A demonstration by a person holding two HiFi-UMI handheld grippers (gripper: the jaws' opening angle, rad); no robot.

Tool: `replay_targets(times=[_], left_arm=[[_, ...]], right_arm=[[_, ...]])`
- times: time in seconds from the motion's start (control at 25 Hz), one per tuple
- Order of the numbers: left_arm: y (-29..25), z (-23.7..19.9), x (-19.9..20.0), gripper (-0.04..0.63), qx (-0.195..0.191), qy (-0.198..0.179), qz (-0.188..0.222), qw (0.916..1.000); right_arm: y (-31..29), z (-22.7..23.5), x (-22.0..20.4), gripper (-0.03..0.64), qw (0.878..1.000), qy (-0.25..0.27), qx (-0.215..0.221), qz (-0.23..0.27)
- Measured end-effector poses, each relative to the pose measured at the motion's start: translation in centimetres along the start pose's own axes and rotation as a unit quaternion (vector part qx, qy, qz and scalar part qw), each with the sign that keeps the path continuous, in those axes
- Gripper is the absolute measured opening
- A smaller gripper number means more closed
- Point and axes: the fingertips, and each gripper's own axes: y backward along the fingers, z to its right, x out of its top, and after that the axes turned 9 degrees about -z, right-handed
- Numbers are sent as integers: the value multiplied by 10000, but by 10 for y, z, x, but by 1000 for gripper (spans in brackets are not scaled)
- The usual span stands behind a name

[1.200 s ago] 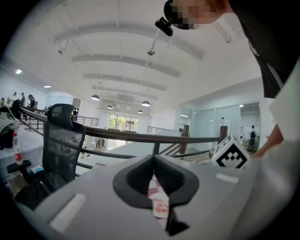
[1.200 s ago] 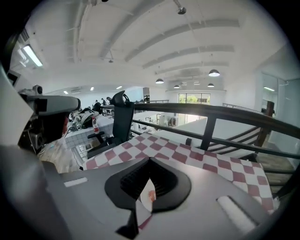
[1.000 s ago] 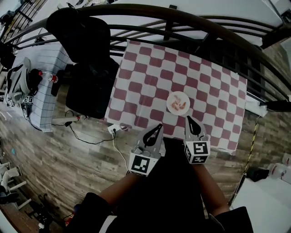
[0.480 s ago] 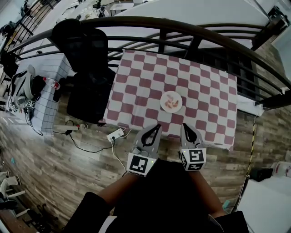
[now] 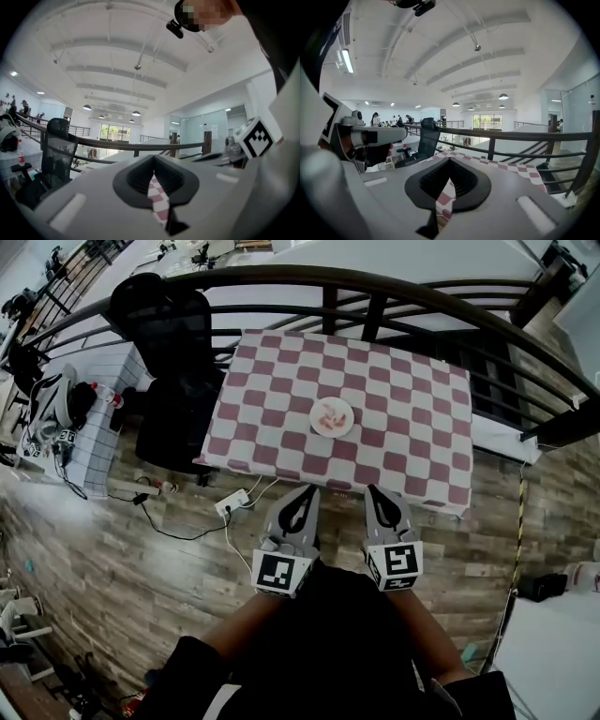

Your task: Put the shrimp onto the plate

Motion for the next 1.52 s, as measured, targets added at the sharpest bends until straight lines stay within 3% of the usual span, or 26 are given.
replay_targets(times=[0.44, 0.68, 0.92, 1.52], left_arm=[[97, 70, -29, 8, 306, -191, -63, 9993], [129, 98, -29, 8, 252, -276, 191, 9991], [136, 120, -25, 8, -48, -256, 378, 9989], [137, 131, -20, 8, -246, -304, 459, 9982]], right_arm=[[100, -40, -30, -2, 9980, -238, 325, 497], [141, -54, -31, -2, 9977, -186, 16, 646], [171, -68, -25, -2, 9954, 76, -361, 887], [175, -81, -31, -2, 9959, 219, -387, 784]])
